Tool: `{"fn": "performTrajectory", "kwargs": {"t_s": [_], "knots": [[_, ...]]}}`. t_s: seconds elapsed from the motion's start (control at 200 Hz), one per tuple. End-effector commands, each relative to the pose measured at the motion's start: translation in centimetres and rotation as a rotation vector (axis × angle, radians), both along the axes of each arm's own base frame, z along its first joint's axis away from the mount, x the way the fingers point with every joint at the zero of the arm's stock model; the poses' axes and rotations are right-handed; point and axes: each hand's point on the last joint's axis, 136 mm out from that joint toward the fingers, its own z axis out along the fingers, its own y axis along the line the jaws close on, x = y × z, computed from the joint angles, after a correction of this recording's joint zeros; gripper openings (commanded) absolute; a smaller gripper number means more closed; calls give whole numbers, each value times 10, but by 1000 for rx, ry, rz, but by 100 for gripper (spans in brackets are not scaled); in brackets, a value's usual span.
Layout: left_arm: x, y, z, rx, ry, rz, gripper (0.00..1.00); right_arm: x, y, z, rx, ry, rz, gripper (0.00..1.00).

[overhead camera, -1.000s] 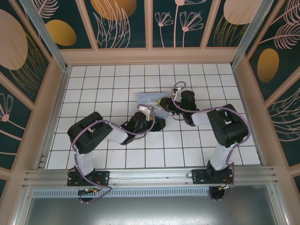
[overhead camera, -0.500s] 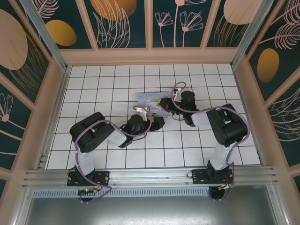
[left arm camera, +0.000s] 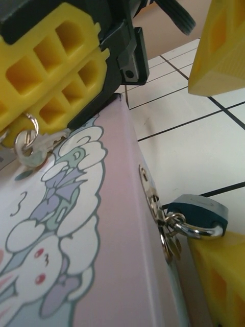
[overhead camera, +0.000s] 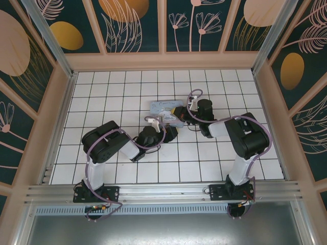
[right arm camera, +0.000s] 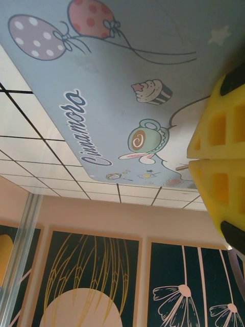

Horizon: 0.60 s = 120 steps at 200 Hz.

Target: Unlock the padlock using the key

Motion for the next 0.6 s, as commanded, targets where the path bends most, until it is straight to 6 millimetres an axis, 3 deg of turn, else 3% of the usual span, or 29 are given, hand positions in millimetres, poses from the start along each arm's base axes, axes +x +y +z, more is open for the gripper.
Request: {"fn": "performTrajectory", "kwargs": {"t_s": [0.0,0.205,0.595], "knots": [[6,-3,0,-20,10,28,64,-3,-2,-10,-2,17,7,0],[16,3,-14,34,54,92,51,-3,-2,-11,1,19,7,0],[21,3,-14,26,69,124,34,-4,-1,-14,3,24,9,0]]}}
